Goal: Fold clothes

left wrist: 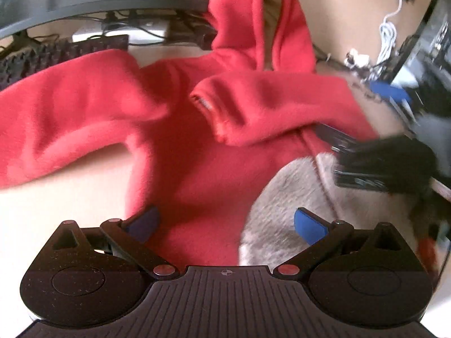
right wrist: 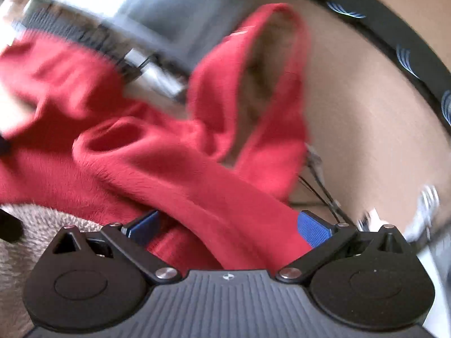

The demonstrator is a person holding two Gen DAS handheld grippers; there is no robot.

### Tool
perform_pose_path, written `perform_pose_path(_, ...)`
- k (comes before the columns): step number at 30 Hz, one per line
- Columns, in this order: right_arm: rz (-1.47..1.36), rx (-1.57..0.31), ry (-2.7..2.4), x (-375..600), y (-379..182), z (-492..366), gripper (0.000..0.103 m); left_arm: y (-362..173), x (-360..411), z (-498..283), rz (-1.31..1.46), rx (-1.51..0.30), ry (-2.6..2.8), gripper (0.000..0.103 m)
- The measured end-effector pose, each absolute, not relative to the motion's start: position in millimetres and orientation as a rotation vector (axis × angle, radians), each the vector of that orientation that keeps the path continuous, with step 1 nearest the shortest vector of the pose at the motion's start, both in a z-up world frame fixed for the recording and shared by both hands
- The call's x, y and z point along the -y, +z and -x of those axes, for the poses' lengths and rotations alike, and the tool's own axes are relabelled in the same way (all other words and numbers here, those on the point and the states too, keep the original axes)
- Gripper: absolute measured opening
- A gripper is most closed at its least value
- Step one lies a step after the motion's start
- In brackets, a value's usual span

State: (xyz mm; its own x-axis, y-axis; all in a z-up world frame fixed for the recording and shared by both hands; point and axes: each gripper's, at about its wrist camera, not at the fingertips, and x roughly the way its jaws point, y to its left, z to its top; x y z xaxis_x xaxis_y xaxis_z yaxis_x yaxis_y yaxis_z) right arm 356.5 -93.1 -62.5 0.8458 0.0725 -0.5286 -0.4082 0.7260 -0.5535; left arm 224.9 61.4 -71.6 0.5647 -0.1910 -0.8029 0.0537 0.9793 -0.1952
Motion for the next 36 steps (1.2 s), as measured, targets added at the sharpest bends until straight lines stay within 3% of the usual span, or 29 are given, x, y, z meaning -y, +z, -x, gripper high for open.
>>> perform_pose_path(5,0.784,-0.381,0.071,81.3,-73.1,-373.9,0.103,-64.9,-76.7,-215.4,0.166,-0.973,-0.137,0.103)
perform_pose_path(10,0.481,-0.374,-0.388,187.8,-26.7,-384.8,0.103,-64.0,-68.4,-217.6,0.131,-0.988,-0.130,0.103)
perform_pose_path(14,0.420,-0.401,-0.583,259.2,-9.5,-361.1,0.103,-64.6,-67.0,-220.9,0.134,-0.989,-0.136,0.103)
perform_pose_path(22,0.232,-0.400,-0.407,280.4,9.0,-320.4,0.103,-62.8,-66.5,-232.9,0.177,-1.005,-0.115,0.103)
perform_pose_path(26,0.090,-0.511,-0.081,272.6,6.3,-334.0,0.103,-63.3,-62.8,-238.7,0.179,-1.013,-0.089,0.103)
perform_pose_path(33,-0.110,-0.760,0.143,271.4,-53.1,-392.9,0.103,-65.3,-50.0,-241.3,0.144,-1.020,-0.018,0.103)
perform_pose_path(36,-0.116,-0.775,0.156,275.9,-65.0,-400.2,0.103,-65.3,-47.2,-244.4,0.141,-1.032,0.011,0.103)
